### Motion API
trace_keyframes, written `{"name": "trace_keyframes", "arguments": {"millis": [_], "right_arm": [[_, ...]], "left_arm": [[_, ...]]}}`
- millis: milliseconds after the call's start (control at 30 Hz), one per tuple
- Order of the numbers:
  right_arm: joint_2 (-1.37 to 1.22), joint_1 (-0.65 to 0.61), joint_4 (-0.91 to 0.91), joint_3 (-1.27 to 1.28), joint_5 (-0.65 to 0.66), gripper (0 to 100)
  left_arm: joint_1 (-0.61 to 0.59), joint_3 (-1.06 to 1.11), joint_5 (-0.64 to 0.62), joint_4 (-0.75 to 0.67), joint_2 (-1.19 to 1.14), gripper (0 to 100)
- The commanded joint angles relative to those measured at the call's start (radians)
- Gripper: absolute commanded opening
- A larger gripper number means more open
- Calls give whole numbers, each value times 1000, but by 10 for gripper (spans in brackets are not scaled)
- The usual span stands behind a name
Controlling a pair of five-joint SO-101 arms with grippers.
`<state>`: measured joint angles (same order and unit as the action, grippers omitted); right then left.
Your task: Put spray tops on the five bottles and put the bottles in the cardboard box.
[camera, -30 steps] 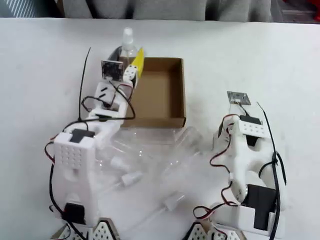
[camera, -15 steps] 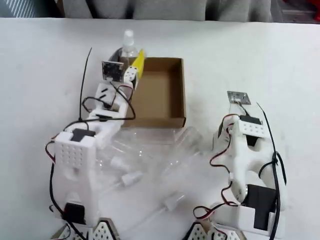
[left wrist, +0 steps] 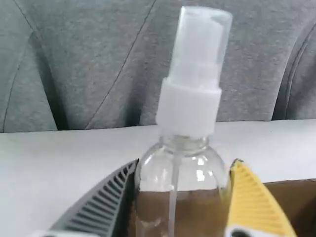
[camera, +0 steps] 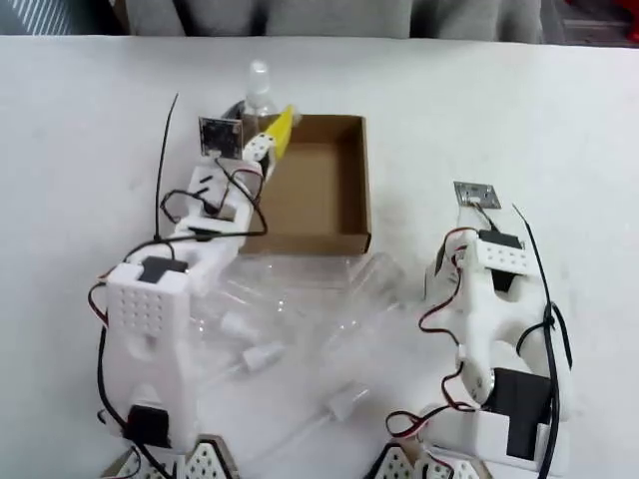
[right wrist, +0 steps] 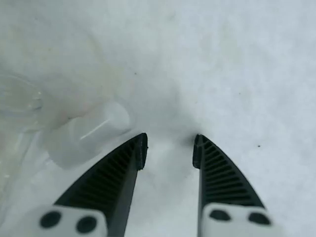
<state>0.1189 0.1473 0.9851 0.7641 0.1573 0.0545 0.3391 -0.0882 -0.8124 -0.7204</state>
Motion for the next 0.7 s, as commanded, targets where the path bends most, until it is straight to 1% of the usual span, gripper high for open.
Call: {"name": "trace_keyframes", "arguments": {"millis": [0,133,333,500,667], "right_arm": [[28,7,-12,-5,14,134],[28,7,-12,-5,14,134],[28,7,-12,-5,14,134],[28,7,-13,-5,14,134],[28,7,-13,-5,14,134]], "left_arm": [[-10,-35,-12,9,24,306],[-15,-34,-11,11,36,306],[-35,55,-11,121,185,307],[-36,126,-11,127,263,307],[-30,140,-3,127,265,307]]}}
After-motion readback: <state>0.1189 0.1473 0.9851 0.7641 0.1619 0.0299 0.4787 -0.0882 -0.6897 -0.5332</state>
